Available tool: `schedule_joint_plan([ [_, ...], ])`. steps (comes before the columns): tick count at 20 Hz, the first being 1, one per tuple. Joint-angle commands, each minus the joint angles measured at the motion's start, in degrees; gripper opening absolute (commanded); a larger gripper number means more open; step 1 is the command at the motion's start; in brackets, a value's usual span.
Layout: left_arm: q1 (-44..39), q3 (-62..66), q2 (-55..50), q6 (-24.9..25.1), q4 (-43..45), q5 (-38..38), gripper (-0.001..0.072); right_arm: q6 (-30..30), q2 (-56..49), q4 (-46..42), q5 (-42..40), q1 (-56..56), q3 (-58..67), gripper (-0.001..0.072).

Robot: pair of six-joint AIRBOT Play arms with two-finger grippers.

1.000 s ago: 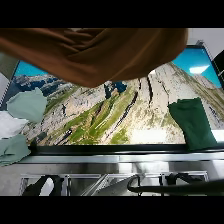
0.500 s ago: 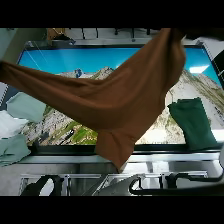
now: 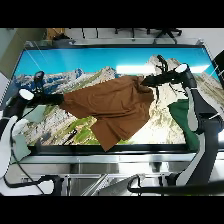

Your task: Fold the shirts.

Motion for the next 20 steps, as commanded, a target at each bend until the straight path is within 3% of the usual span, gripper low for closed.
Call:
schedule_joint_plan([
  [1,0.4,5.2,-8.0,0.5,0.0,-3.2,0.001,3.4,1.6,-0.3,7.4,-3.2,-0.1,0.0363],
  [5,2.7,12.9,-12.5,0.5,0.0,-10.9,0.0011,8.4,10.8,-1.6,19.3,-8.7,-2.1,0.0362],
  [9,4.7,16.3,-14.0,0.5,-0.1,-13.8,0.0012,12.7,25.7,-7.0,19.2,-8.6,-21.0,0.0361],
  [13,6.1,16.3,-13.8,0.5,-0.1,-14.6,0.0012,17.2,45.1,-5.7,3.0,-3.1,-55.6,0.0366],
  [16,6.1,16.3,-13.7,0.5,-0.1,-14.8,0.0012,17.7,54.3,3.1,-13.5,4.0,-78.5,0.0366],
  [20,6.1,16.3,-13.7,0.5,-0.1,-14.8,0.0012,18.4,54.2,7.9,-24.9,12.7,-87.2,0.0366],
])
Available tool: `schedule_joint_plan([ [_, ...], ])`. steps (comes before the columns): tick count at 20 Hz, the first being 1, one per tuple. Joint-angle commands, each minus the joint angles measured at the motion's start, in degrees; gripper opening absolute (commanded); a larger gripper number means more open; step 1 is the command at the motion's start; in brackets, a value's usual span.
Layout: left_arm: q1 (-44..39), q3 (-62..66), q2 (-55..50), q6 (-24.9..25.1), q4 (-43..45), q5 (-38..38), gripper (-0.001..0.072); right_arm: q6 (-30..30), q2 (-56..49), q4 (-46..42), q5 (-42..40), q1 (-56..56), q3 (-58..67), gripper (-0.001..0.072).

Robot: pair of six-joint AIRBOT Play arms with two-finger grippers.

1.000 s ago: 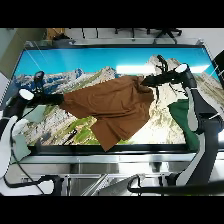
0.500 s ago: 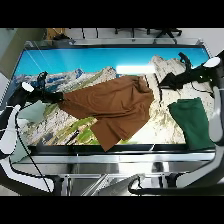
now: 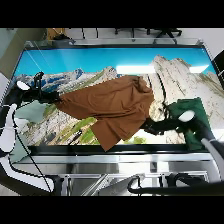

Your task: Fold the shirts.

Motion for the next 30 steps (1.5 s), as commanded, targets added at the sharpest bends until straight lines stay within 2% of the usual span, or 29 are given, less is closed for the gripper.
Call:
schedule_joint_plan([
  [1,0.1,0.1,0.0,0.0,0.0,-0.4,0.0012,0.8,0.8,4.5,-13.3,7.6,-8.4,0.0366],
  [4,0.2,0.1,0.0,0.0,0.0,-0.5,0.0013,0.1,-3.6,7.1,-18.9,11.9,-8.4,0.0366],
  [9,0.2,0.1,0.0,0.0,0.0,-0.8,0.0013,-15.8,-9.8,23.1,-22.4,14.4,-6.4,0.0364],
  [10,0.2,0.1,0.0,0.0,0.0,-1.0,0.0013,-17.4,-10.4,24.9,-22.2,14.5,-5.9,0.0361],
  [11,0.2,0.1,0.0,0.0,0.0,-1.3,0.0012,-18.5,-10.6,26.0,-21.8,14.5,-5.4,0.0281],
  [12,0.2,0.1,0.0,0.0,-0.1,-1.6,0.0014,-20.0,-10.6,26.4,-21.2,14.5,-4.8,0.0108],
  [13,0.2,0.1,0.2,0.0,-0.1,-1.9,0.0013,-21.0,-10.3,26.3,-20.6,14.4,-3.8,0.0028],
  [16,1.0,0.1,5.0,0.0,-0.1,-2.8,0.0012,-22.4,-5.9,22.3,-16.9,11.7,1.9,0.0026],
  [19,5.0,0.1,16.2,-1.3,-4.0,-3.0,0.0012,-21.1,1.6,16.2,-6.1,-0.8,15.4,0.0026],
  [22,13.3,0.1,31.5,-1.0,-22.3,-2.2,0.0012,-21.1,4.8,16.5,6.6,-16.2,36.3,0.0026],
  [24,19.1,0.1,41.4,-0.7,-32.4,1.2,0.0013,-20.9,4.7,18.0,12.5,-23.5,50.6,0.0027],
  [27,28.0,0.1,55.9,-0.4,-41.4,8.9,0.0013,-19.7,4.3,21.1,14.2,-30.6,67.7,0.0026],
  [30,34.0,2.5,64.5,0.1,-41.8,13.3,0.0013,-19.8,4.3,23.8,13.2,-32.7,79.2,0.0025],
])
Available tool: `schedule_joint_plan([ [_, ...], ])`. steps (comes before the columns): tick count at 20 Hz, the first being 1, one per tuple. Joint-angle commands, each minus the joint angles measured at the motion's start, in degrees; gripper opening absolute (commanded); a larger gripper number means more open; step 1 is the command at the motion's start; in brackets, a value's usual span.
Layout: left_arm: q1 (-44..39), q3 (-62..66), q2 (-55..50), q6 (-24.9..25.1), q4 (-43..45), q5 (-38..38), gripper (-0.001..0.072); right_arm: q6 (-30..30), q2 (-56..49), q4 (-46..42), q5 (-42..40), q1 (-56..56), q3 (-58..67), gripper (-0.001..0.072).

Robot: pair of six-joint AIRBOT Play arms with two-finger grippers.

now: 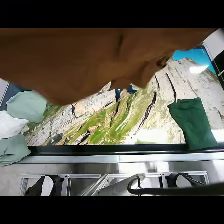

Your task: Fold the shirts.

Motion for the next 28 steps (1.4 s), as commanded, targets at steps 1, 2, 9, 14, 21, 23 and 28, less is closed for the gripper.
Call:
schedule_joint_plan([
  [1,6.1,3.7,10.2,0.6,-3.5,5.4,0.0013,0.0,0.1,2.0,0.8,-3.9,15.2,0.0025],
  [2,4.7,6.0,10.3,1.3,-2.2,4.0,0.0013,-0.7,0.1,1.9,0.9,-3.9,17.6,0.0025],
  [9,-12.4,15.6,-3.8,1.8,11.7,-16.5,0.0014,-2.7,-5.5,2.2,9.5,-3.8,13.1,0.0024],
  [14,-30.8,2.1,-20.0,1.7,24.0,-8.3,0.0013,-7.9,-14.5,-6.7,7.5,6.8,-5.2,0.0025],
  [21,-35.2,3.9,-54.6,2.0,28.3,0.9,0.0013,-11.0,-42.1,-15.5,-7.0,14.3,-10.8,0.0024],
  [23,-35.2,10.9,-61.8,1.9,28.2,0.9,0.0013,-10.9,-49.2,-15.5,-6.8,14.3,-5.5,0.0024],
  [28,-32.7,25.0,-67.8,0.2,28.3,-6.4,0.0013,-9.7,-53.6,-15.7,-5.0,13.1,4.1,0.0025],
])
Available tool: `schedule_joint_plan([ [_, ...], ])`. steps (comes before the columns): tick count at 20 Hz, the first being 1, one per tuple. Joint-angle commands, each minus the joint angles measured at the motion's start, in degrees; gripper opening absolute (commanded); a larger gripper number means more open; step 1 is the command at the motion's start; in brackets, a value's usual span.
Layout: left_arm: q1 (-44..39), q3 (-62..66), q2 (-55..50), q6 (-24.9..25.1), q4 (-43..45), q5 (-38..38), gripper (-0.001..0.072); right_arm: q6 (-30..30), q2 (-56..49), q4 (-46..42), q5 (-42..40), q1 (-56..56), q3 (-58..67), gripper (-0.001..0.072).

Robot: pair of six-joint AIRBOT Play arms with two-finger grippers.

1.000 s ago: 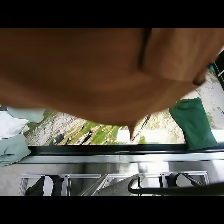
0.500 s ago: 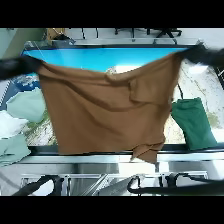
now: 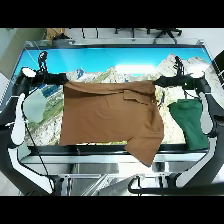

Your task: Fold the shirts.

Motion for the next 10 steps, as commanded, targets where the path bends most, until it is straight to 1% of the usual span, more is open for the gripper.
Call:
schedule_joint_plan([
  [1,1.8,7.8,-4.0,-1.0,0.5,-6.5,0.0013,0.5,-1.7,-1.4,2.5,-1.2,4.2,0.0024],
  [2,2.4,8.5,-4.0,-1.8,1.4,-8.9,0.0012,0.8,-0.7,-3.2,4.8,-1.6,4.2,0.0024],
  [4,3.1,8.5,-3.9,-4.4,5.2,-13.9,0.0012,3.8,1.3,-9.7,9.6,-2.3,4.0,0.0024],
  [5,3.1,7.8,-3.9,-4.9,6.7,-15.8,0.0012,5.0,2.1,-12.5,10.9,-2.4,3.5,0.0024],
  [6,3.1,6.6,-3.8,-5.0,7.3,-16.7,0.0012,5.5,2.9,-14.2,11.6,-2.4,2.4,0.0024],
  [8,2.6,3.4,-3.8,-5.0,7.9,-17.2,0.0012,5.5,4.0,-14.7,11.8,-2.4,-1.6,0.0024],
  [10,2.5,0.0,-3.8,-5.0,7.8,-15.7,0.0012,5.2,4.4,-14.7,10.8,-2.4,-6.5,0.0024],
])
